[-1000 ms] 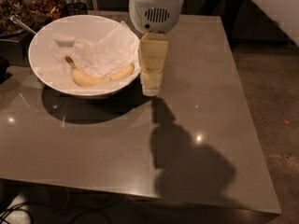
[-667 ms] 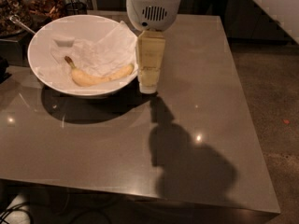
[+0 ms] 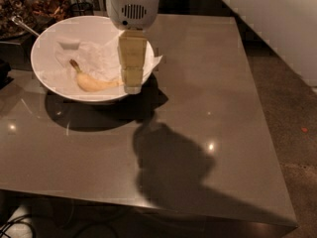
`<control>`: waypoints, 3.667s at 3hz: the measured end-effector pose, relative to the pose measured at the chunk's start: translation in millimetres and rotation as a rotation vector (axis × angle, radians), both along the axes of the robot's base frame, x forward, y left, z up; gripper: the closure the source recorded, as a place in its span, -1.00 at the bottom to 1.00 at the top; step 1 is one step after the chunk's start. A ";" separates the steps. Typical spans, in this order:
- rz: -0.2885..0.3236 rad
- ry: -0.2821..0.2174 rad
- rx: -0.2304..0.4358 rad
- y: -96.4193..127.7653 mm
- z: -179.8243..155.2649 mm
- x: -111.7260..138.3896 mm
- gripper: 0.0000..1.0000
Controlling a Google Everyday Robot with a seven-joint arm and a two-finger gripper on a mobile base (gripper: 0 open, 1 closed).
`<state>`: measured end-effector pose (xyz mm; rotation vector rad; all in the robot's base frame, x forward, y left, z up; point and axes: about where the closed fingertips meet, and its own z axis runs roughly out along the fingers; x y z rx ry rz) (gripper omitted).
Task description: Pick banana from white bowl
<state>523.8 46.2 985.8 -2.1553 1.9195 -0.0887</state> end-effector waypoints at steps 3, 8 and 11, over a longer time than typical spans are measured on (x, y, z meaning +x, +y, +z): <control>0.050 0.071 0.017 57.6 -32.9 62.5 -0.54; 0.076 0.237 -0.056 82.4 -123.2 92.3 -0.18; 0.045 0.291 -0.087 64.0 -149.9 91.9 0.21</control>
Offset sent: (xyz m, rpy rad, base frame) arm 0.0414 0.0264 -0.0385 -0.1223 0.1973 0.0303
